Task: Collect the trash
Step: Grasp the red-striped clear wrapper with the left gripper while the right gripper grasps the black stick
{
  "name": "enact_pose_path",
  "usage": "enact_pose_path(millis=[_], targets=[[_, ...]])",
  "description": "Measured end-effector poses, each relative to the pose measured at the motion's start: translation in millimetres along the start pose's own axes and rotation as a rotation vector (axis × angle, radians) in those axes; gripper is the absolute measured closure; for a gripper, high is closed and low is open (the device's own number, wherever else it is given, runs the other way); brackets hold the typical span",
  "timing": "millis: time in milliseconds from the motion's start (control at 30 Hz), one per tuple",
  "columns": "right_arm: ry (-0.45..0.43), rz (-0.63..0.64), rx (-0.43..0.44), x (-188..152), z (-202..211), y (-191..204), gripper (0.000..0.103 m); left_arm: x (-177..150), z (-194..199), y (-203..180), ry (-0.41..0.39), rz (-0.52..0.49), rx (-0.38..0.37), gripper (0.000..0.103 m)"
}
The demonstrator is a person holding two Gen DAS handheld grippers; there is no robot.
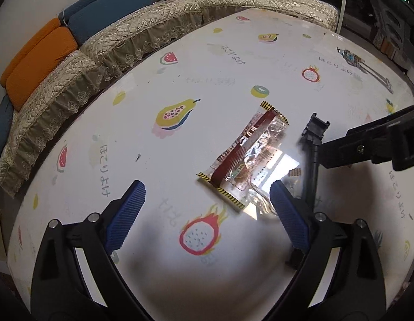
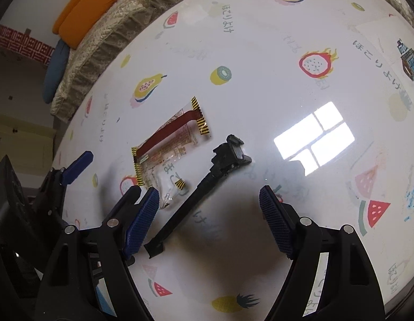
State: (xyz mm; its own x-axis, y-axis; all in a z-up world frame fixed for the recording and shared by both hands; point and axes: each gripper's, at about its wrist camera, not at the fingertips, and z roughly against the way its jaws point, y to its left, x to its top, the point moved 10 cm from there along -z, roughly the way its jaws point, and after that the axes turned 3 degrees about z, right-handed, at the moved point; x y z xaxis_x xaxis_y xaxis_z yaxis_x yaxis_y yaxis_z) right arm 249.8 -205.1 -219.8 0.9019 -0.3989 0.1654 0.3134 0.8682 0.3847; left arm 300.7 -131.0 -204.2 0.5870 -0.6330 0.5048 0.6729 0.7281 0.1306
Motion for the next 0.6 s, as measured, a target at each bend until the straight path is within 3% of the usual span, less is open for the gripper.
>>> enact_pose_path(millis=[67,233,367,433,600], targets=[[0.002,0.009,-0.038,8.9,-4.3,0.0,0.028,2.7,-9.0,2.2,0.018,-0.038,0.012,0.011],[0.049,0.001,-0.119,16.5,-21.7,-3.2,0.047,14.3,-22.5,-2.7,0.023,-0.105,-0.018,0.008],[0.064,0.013,-0.175,17.3,-30.4,-4.7,0.055,14.6,-36.2,-11.5,0.042,-0.167,-0.016,0.007],[0.071,0.038,-0.193,18.1,-31.9,-4.3,0.068,12.4,-41.9,-15.7,0.05,-0.187,-0.028,0.006],[0.073,0.047,-0.19,19.8,-28.9,-10.8,0.076,14.3,-44.8,-20.0,0.032,-0.139,-0.112,0.013]])
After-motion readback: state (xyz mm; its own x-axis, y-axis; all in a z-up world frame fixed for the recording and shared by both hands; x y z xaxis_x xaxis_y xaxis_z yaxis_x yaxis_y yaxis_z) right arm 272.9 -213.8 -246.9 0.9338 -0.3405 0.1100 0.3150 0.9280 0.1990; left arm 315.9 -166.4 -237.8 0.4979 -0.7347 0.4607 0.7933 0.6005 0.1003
